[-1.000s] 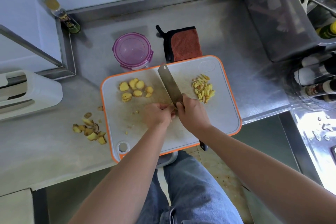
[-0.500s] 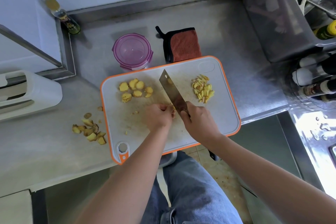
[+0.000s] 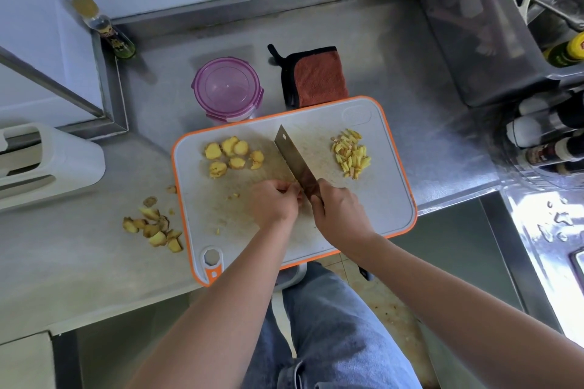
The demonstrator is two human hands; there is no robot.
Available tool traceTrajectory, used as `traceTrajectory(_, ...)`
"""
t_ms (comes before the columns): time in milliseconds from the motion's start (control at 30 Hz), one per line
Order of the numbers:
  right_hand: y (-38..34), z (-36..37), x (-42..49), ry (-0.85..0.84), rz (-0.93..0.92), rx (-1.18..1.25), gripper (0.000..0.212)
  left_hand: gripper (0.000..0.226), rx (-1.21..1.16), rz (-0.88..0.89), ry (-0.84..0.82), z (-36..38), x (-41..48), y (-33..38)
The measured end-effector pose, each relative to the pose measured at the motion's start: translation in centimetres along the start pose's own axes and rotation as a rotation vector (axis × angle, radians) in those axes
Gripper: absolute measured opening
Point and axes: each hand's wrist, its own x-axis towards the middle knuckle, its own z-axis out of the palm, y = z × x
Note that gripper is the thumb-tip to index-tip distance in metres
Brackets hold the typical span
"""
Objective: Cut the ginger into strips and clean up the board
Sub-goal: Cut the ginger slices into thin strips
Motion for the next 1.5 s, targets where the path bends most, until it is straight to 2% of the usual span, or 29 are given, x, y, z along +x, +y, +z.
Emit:
traceTrajectory(367,-0.3,-0.6,1.8,0.11,-0.011,0.132,0.018,0.03,-0.013,0.057,0.017,-0.2,-1.0,0.2)
traceTrajectory(500,-0.1,-0.9,0.8,0.091,-0.052,0.103,0.017,0.037,0.006,0.076,0.011,-0.4,-1.6,0.5)
traceTrajectory(933,0.2,-0.4,-0.6,0.01,0.014,0.004,0.017,0.036,0.068,0.08,0.051,-0.2,-1.5,0.7)
traceTrajectory(1100,0.0,0.4,0.1,0.017,0.017,0.037,0.018,0.031,0.09,0.089,0.06,-0.2,-1.5,0.9)
traceTrajectory(1367,-0.4,0.7,1.5,0.064,-0.012,0.054,0.018,0.027,0.113,0.057,0.036,-0.2,-1.3,0.7)
traceTrajectory(1500,0.4,-0.1,2.2,0.134,0.048,0.133,0.021,0.029,0.114,0.083,0.021,-0.4,-1.6,0.8)
